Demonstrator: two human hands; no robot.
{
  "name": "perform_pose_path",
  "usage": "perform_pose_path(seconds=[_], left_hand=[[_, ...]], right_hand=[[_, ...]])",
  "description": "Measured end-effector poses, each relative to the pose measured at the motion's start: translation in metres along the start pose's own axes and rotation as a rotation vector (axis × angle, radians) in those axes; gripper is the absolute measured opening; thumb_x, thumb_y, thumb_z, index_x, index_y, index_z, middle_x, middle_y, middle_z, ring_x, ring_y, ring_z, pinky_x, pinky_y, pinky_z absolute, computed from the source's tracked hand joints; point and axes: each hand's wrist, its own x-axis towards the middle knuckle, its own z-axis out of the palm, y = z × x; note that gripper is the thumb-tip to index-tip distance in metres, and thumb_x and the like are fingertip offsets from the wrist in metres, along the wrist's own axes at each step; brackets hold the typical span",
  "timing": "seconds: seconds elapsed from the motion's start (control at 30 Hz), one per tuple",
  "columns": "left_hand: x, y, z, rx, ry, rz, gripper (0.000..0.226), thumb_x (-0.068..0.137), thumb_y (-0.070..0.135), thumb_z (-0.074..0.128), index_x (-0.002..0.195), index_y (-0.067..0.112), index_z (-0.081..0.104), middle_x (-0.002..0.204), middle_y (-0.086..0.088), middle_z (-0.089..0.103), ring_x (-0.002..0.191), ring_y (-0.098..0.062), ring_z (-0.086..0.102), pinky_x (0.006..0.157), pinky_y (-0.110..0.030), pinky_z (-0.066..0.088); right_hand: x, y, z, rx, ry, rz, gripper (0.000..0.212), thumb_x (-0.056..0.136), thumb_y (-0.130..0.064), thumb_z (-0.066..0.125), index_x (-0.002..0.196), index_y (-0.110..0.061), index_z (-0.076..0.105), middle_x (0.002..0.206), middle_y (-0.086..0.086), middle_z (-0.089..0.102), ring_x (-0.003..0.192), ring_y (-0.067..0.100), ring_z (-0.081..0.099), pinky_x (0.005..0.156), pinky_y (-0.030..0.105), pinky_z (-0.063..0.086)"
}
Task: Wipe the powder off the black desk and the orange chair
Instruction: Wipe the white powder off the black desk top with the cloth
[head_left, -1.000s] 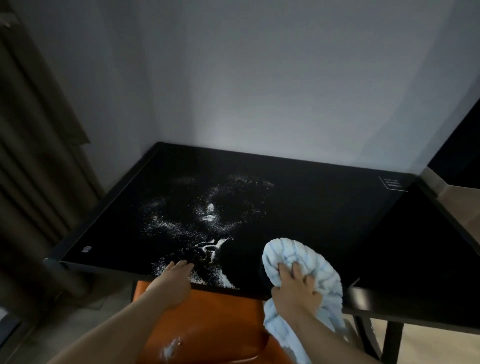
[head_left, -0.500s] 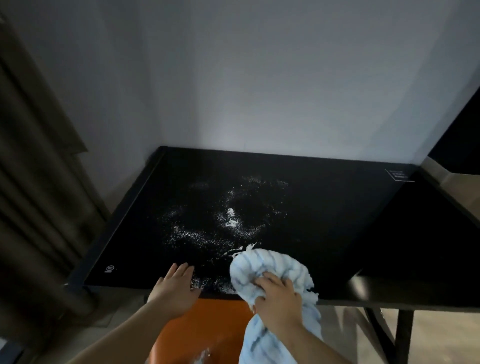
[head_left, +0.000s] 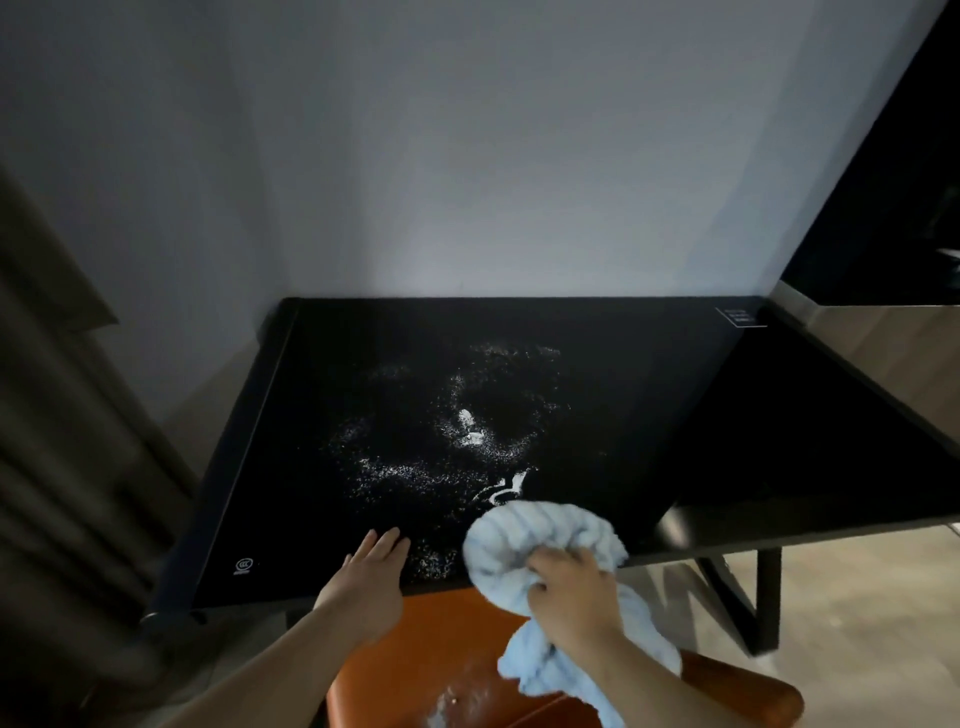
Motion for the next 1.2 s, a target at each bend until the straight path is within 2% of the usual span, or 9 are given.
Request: perform_pose_path(seconds=[0.13, 0.27, 0.37, 0.53, 0.77, 0.83, 0.97, 1.1, 1.2], left_hand=[[0.003, -0.001, -0.009, -0.161, 0.008, 0.000, 0.057, 0.098, 0.009, 0.032, 0.151, 0.017, 0.013, 0.159, 0.001, -0.001, 0.146, -0.018, -0.001, 0.119, -0.031, 0.008], [0.001, 0.000, -0.025, -0.333, 0.207, -0.007, 0.047, 0.099, 0.018, 0.035, 0.145, 0.022, 0.033, 0.154, 0.004, 0.025, 0.139, -0.015, 0.030, 0.107, -0.021, 0.027], [-0.004, 0.001, -0.036, -0.390, 0.265, -0.035, 0.043, 0.098, 0.022, 0.036, 0.141, 0.026, 0.039, 0.141, 0.002, 0.046, 0.095, -0.008, 0.061, 0.075, -0.016, 0.046], [-0.015, 0.003, -0.043, -0.457, 0.303, -0.062, 0.042, 0.099, 0.023, 0.035, 0.141, 0.025, 0.040, 0.119, -0.002, 0.061, 0.047, -0.003, 0.051, 0.039, -0.015, 0.037], [-0.029, 0.026, -0.049, -0.361, 0.360, -0.031, 0.037, 0.100, 0.018, 0.033, 0.132, 0.019, 0.051, 0.136, 0.001, 0.051, 0.111, -0.012, 0.055, 0.085, -0.018, 0.043], [-0.034, 0.041, -0.047, -0.408, 0.386, -0.017, 0.034, 0.099, 0.020, 0.036, 0.125, 0.021, 0.058, 0.124, 0.001, 0.059, 0.105, -0.013, 0.057, 0.080, -0.022, 0.043], [-0.047, 0.067, -0.059, -1.030, 0.424, -0.128, 0.032, 0.097, 0.035, 0.044, 0.122, 0.022, 0.060, 0.112, -0.003, 0.064, 0.094, -0.016, 0.058, 0.082, -0.028, 0.044], [-0.072, 0.062, -0.066, -1.836, 0.070, -0.155, 0.052, 0.092, 0.057, 0.042, 0.107, 0.010, 0.059, 0.110, -0.014, 0.063, 0.105, -0.030, 0.059, 0.086, -0.043, 0.047], [-0.085, 0.049, -0.071, -1.922, 0.086, -0.138, 0.044, 0.096, 0.043, 0.044, 0.108, 0.003, 0.059, 0.110, -0.021, 0.064, 0.099, -0.034, 0.062, 0.078, -0.045, 0.051]], right_hand=[[0.005, -0.024, -0.017, 0.253, -0.077, 0.051, 0.023, 0.090, -0.018, 0.043, 0.089, -0.027, 0.064, 0.086, -0.002, 0.058, 0.084, 0.017, 0.052, 0.075, 0.026, 0.040], [0.015, -0.032, -0.042, 0.436, 0.189, 0.106, 0.036, 0.082, -0.008, 0.050, 0.051, -0.019, 0.035, 0.058, -0.007, 0.040, 0.067, 0.018, 0.044, 0.064, 0.029, 0.032], [0.016, -0.030, -0.058, 0.366, 0.281, 0.077, 0.032, 0.081, -0.011, 0.051, 0.055, -0.019, 0.034, 0.063, -0.002, 0.045, 0.069, 0.021, 0.048, 0.065, 0.033, 0.039], [0.004, -0.013, -0.061, 0.074, 0.325, 0.001, 0.013, 0.084, -0.021, 0.048, 0.072, -0.024, 0.045, 0.069, -0.008, 0.043, 0.082, 0.017, 0.047, 0.073, 0.029, 0.036], [-0.015, -0.006, -0.069, 0.156, 0.361, -0.013, 0.024, 0.083, -0.019, 0.050, 0.064, -0.024, 0.037, 0.071, -0.007, 0.046, 0.084, 0.017, 0.046, 0.075, 0.029, 0.036], [-0.018, -0.014, -0.073, 0.261, 0.381, -0.062, 0.033, 0.081, -0.014, 0.051, 0.059, -0.026, 0.030, 0.064, -0.010, 0.040, 0.079, 0.017, 0.043, 0.070, 0.029, 0.032], [-0.020, -0.038, -0.081, 0.442, 0.410, -0.213, 0.019, 0.079, -0.007, 0.053, 0.073, -0.022, 0.043, 0.070, -0.015, 0.039, 0.083, 0.015, 0.044, 0.074, 0.030, 0.038], [-0.030, -0.068, -0.068, 0.379, 0.346, -0.368, 0.016, 0.079, -0.009, 0.051, 0.074, -0.019, 0.040, 0.065, -0.010, 0.036, 0.079, 0.015, 0.040, 0.069, 0.028, 0.032], [-0.034, -0.082, -0.058, 0.308, 0.313, -0.410, 0.016, 0.079, -0.012, 0.051, 0.069, -0.016, 0.038, 0.063, -0.010, 0.034, 0.079, 0.017, 0.039, 0.070, 0.028, 0.028]])
